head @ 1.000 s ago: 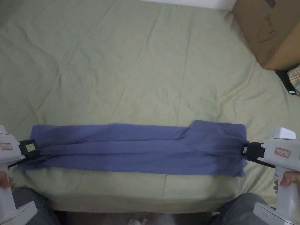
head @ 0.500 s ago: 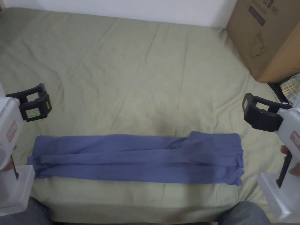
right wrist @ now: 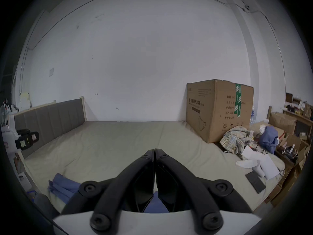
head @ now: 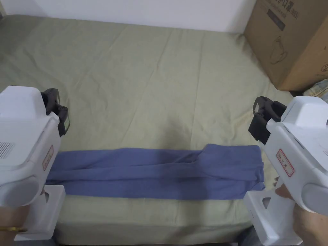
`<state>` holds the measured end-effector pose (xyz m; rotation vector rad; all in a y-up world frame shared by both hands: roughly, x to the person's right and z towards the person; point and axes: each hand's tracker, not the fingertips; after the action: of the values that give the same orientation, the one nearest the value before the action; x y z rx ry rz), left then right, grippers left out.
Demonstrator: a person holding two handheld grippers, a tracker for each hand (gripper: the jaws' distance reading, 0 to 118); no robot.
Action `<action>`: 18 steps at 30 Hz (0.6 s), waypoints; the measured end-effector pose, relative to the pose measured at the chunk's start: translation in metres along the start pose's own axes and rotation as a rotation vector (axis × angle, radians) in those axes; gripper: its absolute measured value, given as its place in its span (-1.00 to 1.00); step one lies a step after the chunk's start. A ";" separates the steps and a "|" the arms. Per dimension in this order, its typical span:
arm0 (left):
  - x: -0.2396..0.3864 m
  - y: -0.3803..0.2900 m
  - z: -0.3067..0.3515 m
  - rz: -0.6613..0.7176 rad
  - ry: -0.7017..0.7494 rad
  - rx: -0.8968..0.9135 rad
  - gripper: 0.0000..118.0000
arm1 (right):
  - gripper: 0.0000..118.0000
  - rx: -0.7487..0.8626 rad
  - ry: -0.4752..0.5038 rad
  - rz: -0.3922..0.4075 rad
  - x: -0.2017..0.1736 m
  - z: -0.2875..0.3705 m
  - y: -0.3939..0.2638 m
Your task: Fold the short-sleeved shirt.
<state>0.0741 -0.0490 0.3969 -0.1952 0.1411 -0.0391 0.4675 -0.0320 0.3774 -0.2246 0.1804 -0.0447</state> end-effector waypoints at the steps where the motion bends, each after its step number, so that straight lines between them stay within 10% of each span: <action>1: 0.001 0.000 0.001 0.004 -0.001 -0.002 -1.00 | -1.00 0.000 -0.005 -0.008 0.001 -0.001 -0.001; 12: -0.049 0.004 -0.020 0.223 -0.091 -0.148 -0.97 | -1.00 -0.008 -0.014 0.033 -0.004 -0.003 0.000; 14: -0.076 0.001 -0.029 0.352 -0.120 -0.195 -0.54 | -1.00 -0.015 -0.021 0.036 -0.003 -0.004 -0.001; 18: -0.132 -0.022 -0.056 0.565 -0.199 -0.373 1.00 | -1.00 -0.039 -0.040 0.048 -0.012 -0.008 -0.002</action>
<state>-0.0648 -0.0747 0.3644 -0.5230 -0.0007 0.5712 0.4540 -0.0347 0.3718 -0.2593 0.1468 0.0112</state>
